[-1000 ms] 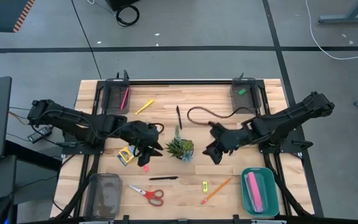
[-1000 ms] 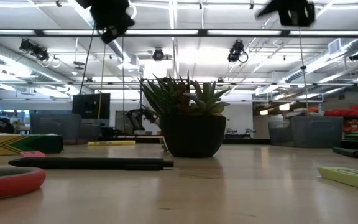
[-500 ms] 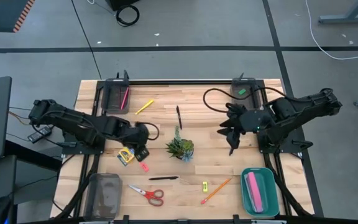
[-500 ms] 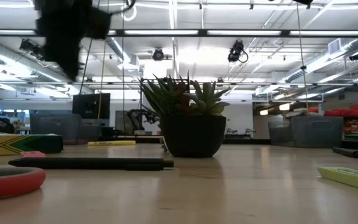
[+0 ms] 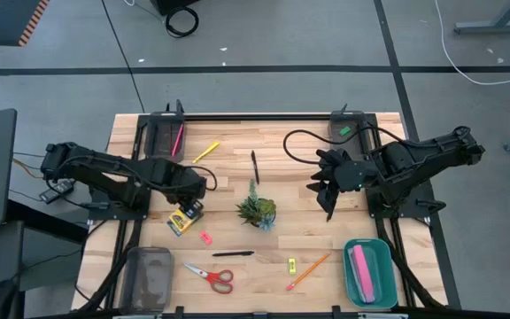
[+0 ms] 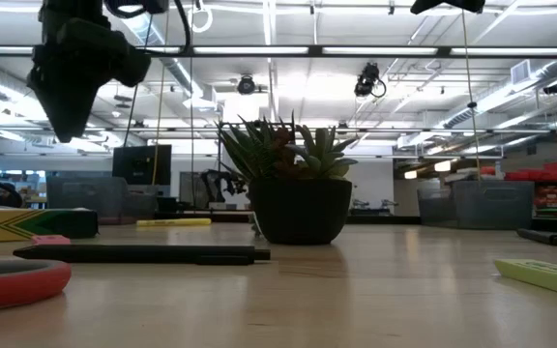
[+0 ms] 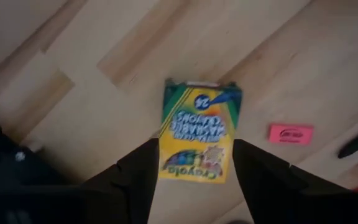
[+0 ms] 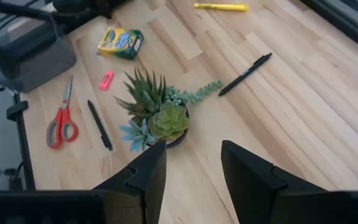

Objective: Sort crayons/erasers/pens/pencils in bins
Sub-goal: Put the crayon box into the green bin

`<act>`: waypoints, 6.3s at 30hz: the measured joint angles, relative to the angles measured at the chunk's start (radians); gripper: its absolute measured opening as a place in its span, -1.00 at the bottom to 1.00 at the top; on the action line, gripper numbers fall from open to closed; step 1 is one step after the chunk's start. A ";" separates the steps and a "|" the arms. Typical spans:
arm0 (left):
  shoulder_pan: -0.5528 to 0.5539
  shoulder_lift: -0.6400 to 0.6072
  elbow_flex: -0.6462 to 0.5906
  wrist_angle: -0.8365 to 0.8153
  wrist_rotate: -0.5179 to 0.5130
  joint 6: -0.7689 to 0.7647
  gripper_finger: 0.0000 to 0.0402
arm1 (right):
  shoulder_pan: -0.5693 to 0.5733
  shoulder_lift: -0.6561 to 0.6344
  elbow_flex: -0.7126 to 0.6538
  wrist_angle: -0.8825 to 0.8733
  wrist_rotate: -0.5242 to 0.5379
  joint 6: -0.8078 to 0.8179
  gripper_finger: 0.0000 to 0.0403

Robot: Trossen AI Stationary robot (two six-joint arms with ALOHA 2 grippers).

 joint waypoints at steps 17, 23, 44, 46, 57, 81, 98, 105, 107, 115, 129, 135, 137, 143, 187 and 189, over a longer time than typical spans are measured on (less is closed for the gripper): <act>0.199 -0.008 -0.197 0.112 0.222 0.277 -0.04 | 0.000 0.002 0.000 0.000 0.030 0.060 -0.21; 0.202 -0.011 -0.223 0.134 0.245 0.280 0.02 | 0.000 0.002 0.000 0.000 0.029 0.078 -0.21; 0.239 -0.016 -0.328 0.295 0.289 0.305 -0.04 | 0.000 0.002 0.000 0.000 0.026 0.084 -0.21; 0.239 -0.016 -0.328 0.311 0.289 0.305 -0.05 | 0.000 0.002 0.000 0.000 0.026 0.084 -0.21; 0.239 0.001 -0.328 0.300 0.258 0.335 -0.10 | 0.000 0.002 0.000 0.000 0.026 0.086 -0.21; 0.236 0.142 -0.326 0.417 0.326 0.343 -0.57 | 0.000 0.002 0.000 0.000 0.040 0.102 -0.21; 0.239 0.137 -0.210 0.372 0.339 0.328 -0.97 | -0.047 0.002 0.000 0.001 0.057 0.061 -0.21; 0.262 0.136 -0.016 0.347 0.328 0.331 -0.98 | -0.045 0.002 0.000 0.051 0.055 0.131 -0.21; 0.282 0.136 0.035 0.334 0.318 0.331 -0.98 | -0.046 0.002 0.000 0.104 0.054 0.159 -0.21; 0.373 0.135 0.216 0.363 0.294 0.304 -0.99 | -0.046 0.011 0.000 0.280 0.071 0.186 -0.09; 0.425 0.134 0.388 0.451 0.281 0.244 -0.99 | -0.071 0.163 0.000 0.366 0.147 0.404 0.32; 0.425 0.134 0.388 0.506 0.292 0.195 -0.97 | -0.111 0.184 0.000 0.483 0.150 0.427 0.46; 0.425 0.134 0.388 0.552 0.313 0.172 -0.98 | -0.129 0.191 0.000 0.531 0.150 0.421 0.48; 0.425 0.134 0.388 0.660 0.338 0.098 -0.97 | -0.173 0.201 -0.001 0.566 0.149 0.371 0.48; 0.385 0.135 0.387 0.816 0.329 0.019 -0.89 | -0.223 0.200 0.000 0.634 0.140 0.337 -0.53; 0.386 0.135 0.387 0.817 0.329 0.019 -0.83 | -0.223 0.200 0.000 0.634 0.143 0.333 -0.53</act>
